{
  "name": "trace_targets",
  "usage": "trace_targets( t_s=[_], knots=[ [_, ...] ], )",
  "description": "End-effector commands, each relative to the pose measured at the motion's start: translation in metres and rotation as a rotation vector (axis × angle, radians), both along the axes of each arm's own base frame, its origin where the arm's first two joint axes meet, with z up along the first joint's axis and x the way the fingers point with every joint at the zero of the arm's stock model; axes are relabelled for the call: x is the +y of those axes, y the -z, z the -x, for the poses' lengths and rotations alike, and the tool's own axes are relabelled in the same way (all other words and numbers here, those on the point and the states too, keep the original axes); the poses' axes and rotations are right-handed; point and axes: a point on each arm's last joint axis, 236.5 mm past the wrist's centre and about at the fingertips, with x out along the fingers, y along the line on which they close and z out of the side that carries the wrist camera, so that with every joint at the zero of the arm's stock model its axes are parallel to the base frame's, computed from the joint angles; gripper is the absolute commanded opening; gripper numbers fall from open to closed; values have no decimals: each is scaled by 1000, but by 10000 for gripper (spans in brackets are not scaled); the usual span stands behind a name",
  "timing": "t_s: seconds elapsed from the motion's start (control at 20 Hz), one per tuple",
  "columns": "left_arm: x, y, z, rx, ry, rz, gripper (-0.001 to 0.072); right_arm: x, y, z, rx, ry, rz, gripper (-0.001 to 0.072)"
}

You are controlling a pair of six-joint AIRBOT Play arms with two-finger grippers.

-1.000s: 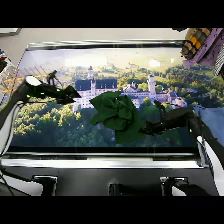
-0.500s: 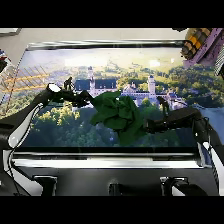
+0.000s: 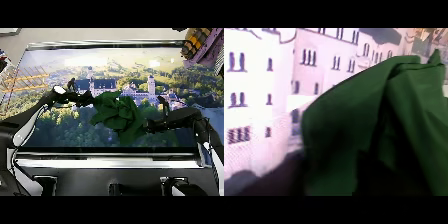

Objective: Fold the clothes and pants, and hang the long-sleeved shirts on hangers.

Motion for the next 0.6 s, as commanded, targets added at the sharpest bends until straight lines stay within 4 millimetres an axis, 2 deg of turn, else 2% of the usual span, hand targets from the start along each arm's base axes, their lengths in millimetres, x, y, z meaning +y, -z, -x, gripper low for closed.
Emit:
trace_targets(
  t_s=[0.0, 0.15, 0.2, 0.3, 0.4, 0.55],
  knots=[
    [-7, -2, 3, 14, 5, 23, 13, 1, -1, -1, -3, 1, -3, 32],
    [-10, -29, -2, -34, 78, 44, 13, -2, -9, -9, -58, 11, 8, 31],
    [-7, -43, -8, -57, 86, 47, 12, -5, -16, -16, -103, 22, 22, 31],
    [6, -85, -24, -132, 76, 60, 12, -12, -42, -34, -211, 43, 53, 30],
    [33, -147, -38, -238, 58, 70, 11, -23, -84, -52, -346, 70, 102, 30],
    [81, -246, -35, -393, 43, 59, 11, -49, -177, -80, -622, 174, 186, 31]
  ],
)
